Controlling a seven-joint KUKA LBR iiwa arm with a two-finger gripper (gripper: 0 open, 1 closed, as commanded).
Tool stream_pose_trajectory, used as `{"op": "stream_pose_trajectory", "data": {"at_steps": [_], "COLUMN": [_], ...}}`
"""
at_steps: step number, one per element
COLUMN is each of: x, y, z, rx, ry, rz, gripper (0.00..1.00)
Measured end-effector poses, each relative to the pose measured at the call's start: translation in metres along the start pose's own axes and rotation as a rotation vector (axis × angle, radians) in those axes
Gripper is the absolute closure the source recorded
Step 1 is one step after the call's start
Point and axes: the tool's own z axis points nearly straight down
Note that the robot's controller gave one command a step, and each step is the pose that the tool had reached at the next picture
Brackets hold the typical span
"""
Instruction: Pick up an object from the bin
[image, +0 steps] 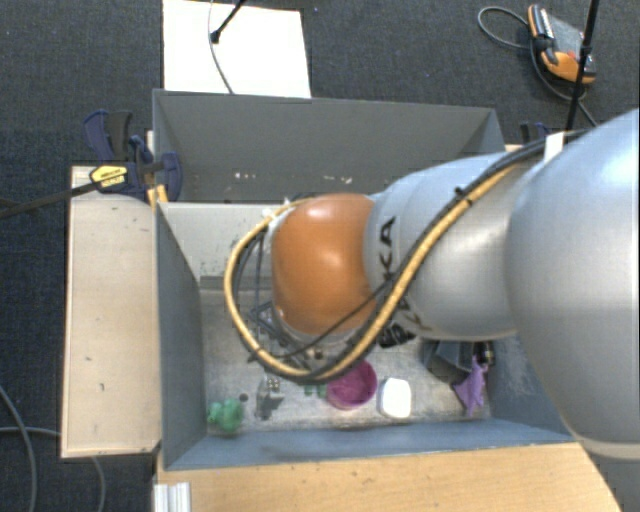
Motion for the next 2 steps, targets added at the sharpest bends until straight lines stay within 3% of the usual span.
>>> {"op": "stream_pose_trajectory", "data": {"at_steps": [1, 2], "x": [-0.002, -0.005], "y": [-0.001, -0.064], "z": [-0.004, 0.041], "rx": [-0.002, -0.002], "ry": [-0.008, -0.010], "rz": [0.005, -0.026], "gripper": [0.00, 0.00]}}
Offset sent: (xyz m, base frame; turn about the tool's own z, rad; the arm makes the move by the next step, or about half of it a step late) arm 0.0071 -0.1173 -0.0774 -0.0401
